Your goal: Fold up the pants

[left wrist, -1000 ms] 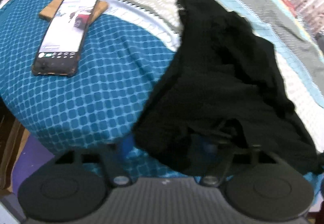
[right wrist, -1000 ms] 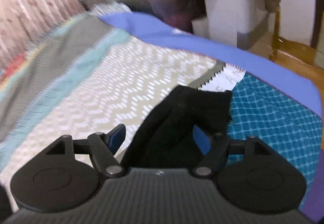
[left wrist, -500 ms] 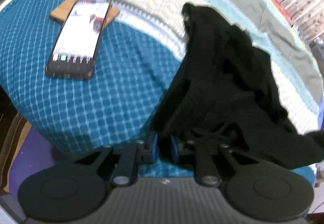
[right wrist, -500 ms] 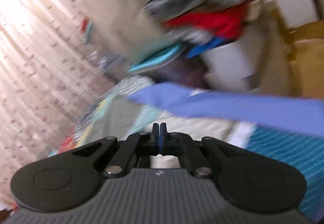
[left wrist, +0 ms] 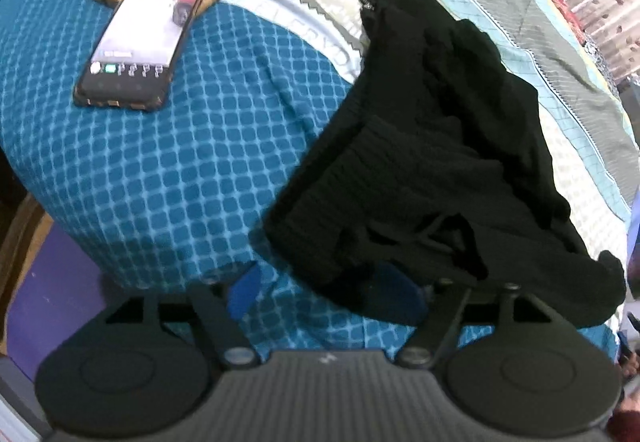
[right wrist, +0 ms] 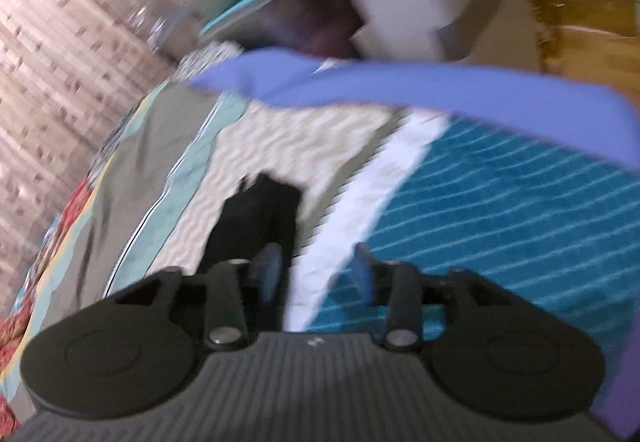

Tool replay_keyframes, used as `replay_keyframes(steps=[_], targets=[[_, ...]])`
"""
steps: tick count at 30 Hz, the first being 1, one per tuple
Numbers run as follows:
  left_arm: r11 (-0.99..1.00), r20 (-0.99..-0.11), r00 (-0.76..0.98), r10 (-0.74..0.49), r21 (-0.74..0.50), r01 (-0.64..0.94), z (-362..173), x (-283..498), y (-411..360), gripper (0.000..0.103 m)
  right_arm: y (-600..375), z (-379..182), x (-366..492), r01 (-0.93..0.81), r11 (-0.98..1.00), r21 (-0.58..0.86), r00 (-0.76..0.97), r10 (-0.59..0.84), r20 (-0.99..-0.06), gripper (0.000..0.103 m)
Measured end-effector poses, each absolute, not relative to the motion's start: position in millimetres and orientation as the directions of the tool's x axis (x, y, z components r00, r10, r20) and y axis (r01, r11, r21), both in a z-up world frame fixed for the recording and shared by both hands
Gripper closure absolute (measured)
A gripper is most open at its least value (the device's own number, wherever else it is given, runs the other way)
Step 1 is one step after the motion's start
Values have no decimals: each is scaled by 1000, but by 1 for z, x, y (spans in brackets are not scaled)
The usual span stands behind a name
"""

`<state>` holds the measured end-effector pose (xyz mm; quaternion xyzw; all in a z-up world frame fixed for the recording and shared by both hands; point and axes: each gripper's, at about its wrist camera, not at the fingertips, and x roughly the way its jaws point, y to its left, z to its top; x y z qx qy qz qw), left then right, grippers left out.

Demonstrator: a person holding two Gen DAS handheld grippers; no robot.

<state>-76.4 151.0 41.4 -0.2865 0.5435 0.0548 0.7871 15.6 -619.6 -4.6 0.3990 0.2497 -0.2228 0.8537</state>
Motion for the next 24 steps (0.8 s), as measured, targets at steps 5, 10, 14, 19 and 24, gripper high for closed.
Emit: replay_keyframes(steps=[5, 10, 14, 19, 24], targets=[[764, -879, 405, -253, -439, -474, 30, -73, 156, 28, -602, -14, 62, 576, 619, 534, 752, -144, -644, 54], [763, -872, 405, -274, -453, -460, 30, -65, 150, 83, -594, -8, 74, 572, 633, 522, 751, -148, -643, 94], [771, -844, 433, -317, -495, -400, 49, -70, 156, 84, -604, 39, 22, 545, 614, 571, 825, -268, -498, 94], [842, -875, 387, -291, -426, -332, 54, -72, 153, 79, -617, 54, -30, 617, 609, 498, 769, -332, -547, 91], [853, -894, 352, -278, -398, -338, 41, -88, 161, 62, -616, 19, -53, 742, 567, 358, 611, -352, -709, 63]])
